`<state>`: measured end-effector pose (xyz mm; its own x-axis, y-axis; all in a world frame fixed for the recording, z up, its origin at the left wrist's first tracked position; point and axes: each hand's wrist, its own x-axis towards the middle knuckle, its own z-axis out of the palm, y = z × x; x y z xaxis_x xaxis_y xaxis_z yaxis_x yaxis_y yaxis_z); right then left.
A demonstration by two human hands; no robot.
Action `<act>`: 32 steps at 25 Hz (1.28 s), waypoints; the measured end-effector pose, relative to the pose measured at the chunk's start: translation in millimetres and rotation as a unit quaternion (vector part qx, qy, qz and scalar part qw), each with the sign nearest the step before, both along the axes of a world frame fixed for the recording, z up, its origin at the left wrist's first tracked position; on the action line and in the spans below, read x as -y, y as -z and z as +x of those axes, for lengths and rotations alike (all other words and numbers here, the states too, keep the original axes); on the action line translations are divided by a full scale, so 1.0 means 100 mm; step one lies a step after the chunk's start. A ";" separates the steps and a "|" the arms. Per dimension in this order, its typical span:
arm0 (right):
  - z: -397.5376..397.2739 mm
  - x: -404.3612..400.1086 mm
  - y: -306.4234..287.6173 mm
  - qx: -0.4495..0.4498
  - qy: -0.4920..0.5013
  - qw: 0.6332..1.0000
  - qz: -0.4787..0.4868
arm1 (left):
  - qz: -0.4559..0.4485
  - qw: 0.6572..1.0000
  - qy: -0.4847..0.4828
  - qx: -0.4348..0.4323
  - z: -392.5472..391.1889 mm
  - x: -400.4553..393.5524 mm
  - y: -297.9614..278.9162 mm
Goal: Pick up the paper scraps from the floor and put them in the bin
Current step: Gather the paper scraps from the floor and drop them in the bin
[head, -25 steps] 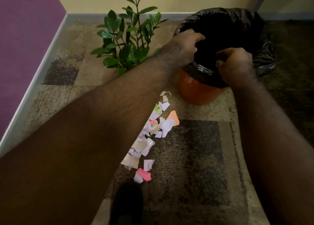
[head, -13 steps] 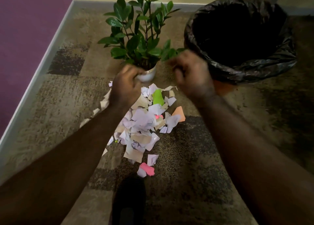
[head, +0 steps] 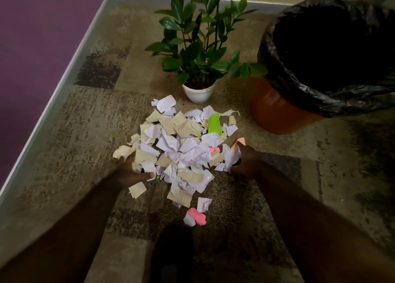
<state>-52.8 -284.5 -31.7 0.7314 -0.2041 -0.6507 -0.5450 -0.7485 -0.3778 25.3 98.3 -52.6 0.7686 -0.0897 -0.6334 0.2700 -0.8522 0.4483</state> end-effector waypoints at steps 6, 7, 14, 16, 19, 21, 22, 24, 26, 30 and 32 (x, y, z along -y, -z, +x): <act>0.15 -0.41 0.02 0.060 -0.066 0.996 0.026 | 0.060 0.996 0.064 0.004 -0.04 0.31 0.07; 0.16 -0.49 0.04 0.062 -0.084 0.994 0.027 | 0.067 0.995 0.069 0.017 -0.06 0.36 0.08; 0.11 -0.79 0.10 0.068 -0.116 0.991 -0.008 | 0.044 0.989 0.079 0.118 -0.23 0.57 0.09; 0.12 -0.79 0.09 0.072 -0.127 0.989 -0.014 | 0.041 0.988 0.090 0.115 -0.20 0.57 0.07; 0.17 -0.78 0.04 0.052 -0.108 0.993 0.015 | 0.020 0.978 0.106 0.177 -0.19 0.57 0.07; 0.19 -0.77 0.02 0.041 -0.103 0.994 0.015 | 0.021 0.980 0.090 0.174 -0.20 0.59 0.04; 0.20 -0.77 0.01 0.038 -0.108 0.993 0.006 | 0.020 0.982 0.082 0.168 -0.20 0.61 0.02; 0.23 -0.74 -0.03 0.036 -0.111 0.993 -0.006 | 0.023 0.981 0.090 0.169 -0.19 0.62 0.00; 0.27 -0.69 -0.09 0.035 -0.120 0.992 -0.015 | 0.055 0.975 0.131 0.169 -0.14 0.64 -0.09; 0.41 -0.56 -0.33 0.038 -0.145 0.988 -0.034 | 0.114 0.941 0.234 0.218 0.11 0.80 -0.41; 0.48 -0.48 -0.51 0.031 -0.159 0.986 -0.032 | 0.195 0.936 0.240 0.165 0.26 0.92 -0.67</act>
<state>-4.9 -236.7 18.9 0.8027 0.0025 -0.5963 -0.2569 -0.9010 -0.3496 51.7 6.2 14.1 0.8585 -0.2862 -0.4256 -0.2849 -0.9561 0.0682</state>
